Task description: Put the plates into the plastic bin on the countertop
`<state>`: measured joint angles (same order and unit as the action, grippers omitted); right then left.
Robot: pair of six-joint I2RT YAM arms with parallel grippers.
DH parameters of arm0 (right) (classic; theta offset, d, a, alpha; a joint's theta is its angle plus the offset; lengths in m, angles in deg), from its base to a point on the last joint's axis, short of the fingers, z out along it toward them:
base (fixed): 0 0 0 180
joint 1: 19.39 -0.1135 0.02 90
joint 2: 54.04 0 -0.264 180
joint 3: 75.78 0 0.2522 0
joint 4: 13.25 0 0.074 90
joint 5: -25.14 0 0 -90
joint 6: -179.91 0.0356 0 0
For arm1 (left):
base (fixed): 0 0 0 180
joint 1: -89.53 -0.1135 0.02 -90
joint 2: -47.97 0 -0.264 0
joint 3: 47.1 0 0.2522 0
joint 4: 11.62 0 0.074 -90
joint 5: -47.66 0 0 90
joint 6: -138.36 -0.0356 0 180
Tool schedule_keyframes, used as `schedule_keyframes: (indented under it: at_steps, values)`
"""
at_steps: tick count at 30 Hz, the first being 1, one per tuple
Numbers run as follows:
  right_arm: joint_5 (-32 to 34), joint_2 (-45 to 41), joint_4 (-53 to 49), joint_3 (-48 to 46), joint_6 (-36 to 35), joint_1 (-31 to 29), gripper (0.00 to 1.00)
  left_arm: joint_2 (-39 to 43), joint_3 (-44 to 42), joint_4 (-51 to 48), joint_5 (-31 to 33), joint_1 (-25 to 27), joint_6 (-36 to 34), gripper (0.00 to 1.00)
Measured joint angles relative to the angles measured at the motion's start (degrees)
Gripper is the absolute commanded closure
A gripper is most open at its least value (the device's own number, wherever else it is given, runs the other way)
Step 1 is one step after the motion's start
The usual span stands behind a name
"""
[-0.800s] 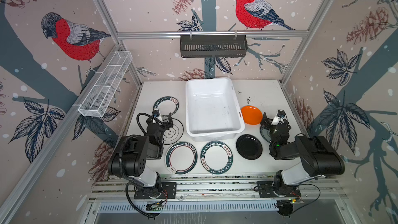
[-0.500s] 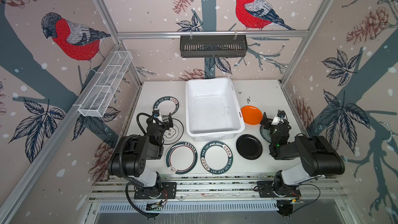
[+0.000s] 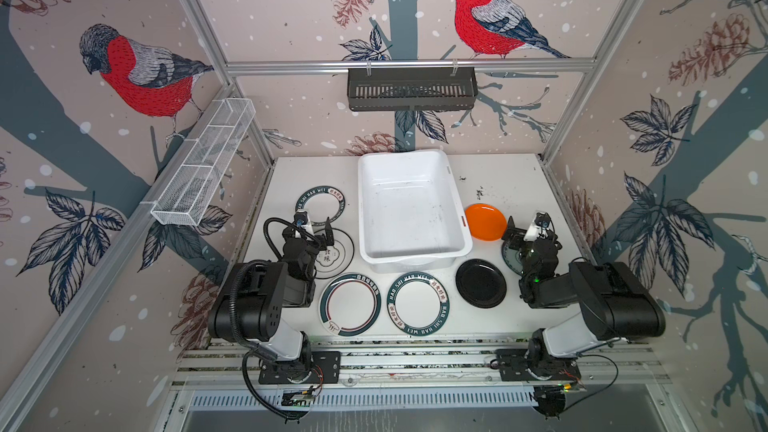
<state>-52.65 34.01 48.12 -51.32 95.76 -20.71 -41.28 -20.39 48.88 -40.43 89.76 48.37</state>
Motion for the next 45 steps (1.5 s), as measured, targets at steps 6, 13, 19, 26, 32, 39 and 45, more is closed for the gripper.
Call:
schedule_keyframes:
  at_steps: [6,13,19,26,32,39,45]
  values:
    - [0.0,0.0,0.0,0.0,0.0,0.0,0.01,0.0,0.0,0.0,0.0,0.0,0.0,0.01]
    - [0.0,0.0,0.0,0.0,0.0,0.02,0.0,0.0,0.0,0.0,0.0,0.0,0.0,0.01]
    - [-0.02,0.0,0.0,0.0,0.0,0.17,0.0,0.46,-0.74,0.17,0.04,0.0,0.0,0.01]
    - [0.07,-0.04,-0.02,0.0,0.0,0.13,0.01,5.73,2.29,-5.53,-0.39,0.04,-0.07,0.01]
    - [3.41,-5.88,-14.12,10.23,1.68,0.7,0.0,9.38,7.5,-15.65,-3.28,0.11,-1.68,0.01]
    - [5.88,-11.39,-31.85,16.63,7.76,0.28,0.0,11.19,16.04,-31.98,-6.27,0.37,-5.57,0.01]
    - [-3.21,-13.75,-43.63,24.98,17.11,4.68,0.04,11.1,28.41,-52.17,-9.6,0.44,-9.64,0.02]
